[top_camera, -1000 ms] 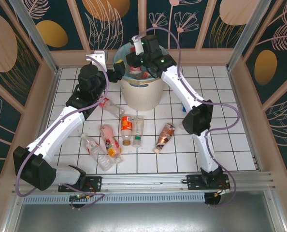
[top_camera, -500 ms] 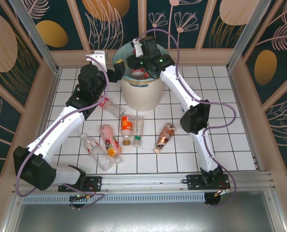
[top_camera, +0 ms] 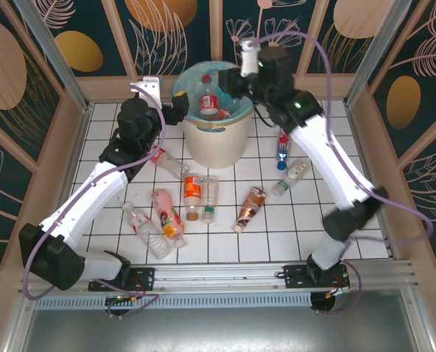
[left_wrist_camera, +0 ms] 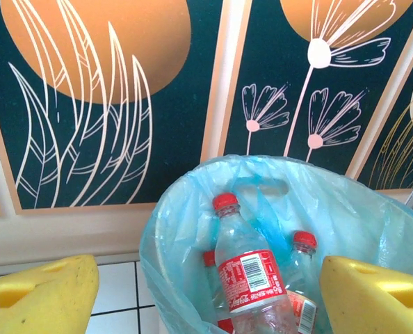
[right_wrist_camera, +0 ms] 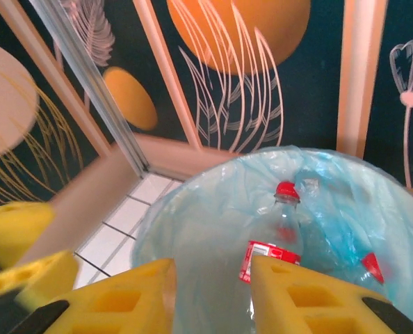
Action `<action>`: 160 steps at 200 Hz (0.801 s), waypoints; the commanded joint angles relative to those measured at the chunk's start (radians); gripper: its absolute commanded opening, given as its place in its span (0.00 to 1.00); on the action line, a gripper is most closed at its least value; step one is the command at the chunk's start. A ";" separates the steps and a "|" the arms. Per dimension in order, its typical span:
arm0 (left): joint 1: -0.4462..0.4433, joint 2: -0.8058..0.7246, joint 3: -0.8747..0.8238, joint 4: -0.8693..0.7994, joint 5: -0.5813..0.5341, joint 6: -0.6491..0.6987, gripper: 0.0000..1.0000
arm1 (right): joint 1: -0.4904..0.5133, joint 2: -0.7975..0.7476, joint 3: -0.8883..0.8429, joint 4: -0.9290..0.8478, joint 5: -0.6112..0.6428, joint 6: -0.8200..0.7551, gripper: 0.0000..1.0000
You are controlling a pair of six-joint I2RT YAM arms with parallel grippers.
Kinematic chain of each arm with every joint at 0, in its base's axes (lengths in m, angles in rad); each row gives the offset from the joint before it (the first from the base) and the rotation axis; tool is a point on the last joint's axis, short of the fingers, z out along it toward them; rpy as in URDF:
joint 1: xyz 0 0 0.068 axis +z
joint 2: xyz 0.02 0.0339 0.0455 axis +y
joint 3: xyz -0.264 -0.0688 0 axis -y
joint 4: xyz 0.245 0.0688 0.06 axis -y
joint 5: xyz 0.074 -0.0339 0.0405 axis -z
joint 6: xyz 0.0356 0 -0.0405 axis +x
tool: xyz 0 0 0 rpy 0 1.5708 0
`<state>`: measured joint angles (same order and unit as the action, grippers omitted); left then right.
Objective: Put the plastic bottles in the bin
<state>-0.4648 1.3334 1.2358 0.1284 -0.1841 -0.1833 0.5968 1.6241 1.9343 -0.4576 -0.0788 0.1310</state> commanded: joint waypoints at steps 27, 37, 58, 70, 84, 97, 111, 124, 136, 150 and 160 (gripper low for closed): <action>0.000 -0.115 -0.104 -0.068 -0.065 -0.101 0.84 | 0.042 -0.377 -0.503 0.186 0.038 0.048 0.35; 0.000 -0.147 -0.150 -0.095 -0.088 -0.141 0.84 | 0.059 -0.417 -0.550 0.173 0.035 0.050 0.35; 0.010 -0.214 -0.231 -0.157 -0.118 -0.220 0.86 | 0.108 -0.454 -0.598 0.146 0.028 0.016 0.35; 0.037 -0.245 -0.277 -0.173 -0.095 -0.264 0.86 | 0.140 -0.459 -0.605 0.144 0.027 -0.021 0.35; 0.102 -0.262 -0.316 -0.180 -0.028 -0.326 0.86 | 0.163 -0.463 -0.617 0.164 0.022 -0.057 0.35; 0.175 -0.256 -0.332 -0.175 0.059 -0.368 0.86 | 0.174 -0.470 -0.635 0.210 0.011 -0.078 0.34; 0.249 -0.225 -0.334 -0.162 0.150 -0.404 0.86 | 0.176 -0.485 -0.667 0.273 -0.008 -0.085 0.34; 0.310 -0.182 -0.332 -0.143 0.215 -0.437 0.86 | 0.178 -0.491 -0.693 0.333 -0.038 -0.082 0.35; 0.352 -0.143 -0.332 -0.121 0.252 -0.464 0.86 | 0.184 -0.491 -0.713 0.369 -0.071 -0.076 0.34; 0.400 -0.102 -0.343 -0.081 0.282 -0.501 0.86 | 0.202 -0.483 -0.736 0.408 -0.104 -0.067 0.35; 0.424 -0.077 -0.353 -0.046 0.285 -0.524 0.85 | 0.220 -0.472 -0.748 0.427 -0.122 -0.058 0.34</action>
<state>-0.0990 1.2030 0.9062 -0.0082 -0.0032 -0.6044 0.7799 1.1580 1.2201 -0.1677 -0.1257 0.0765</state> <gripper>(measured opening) 0.855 0.345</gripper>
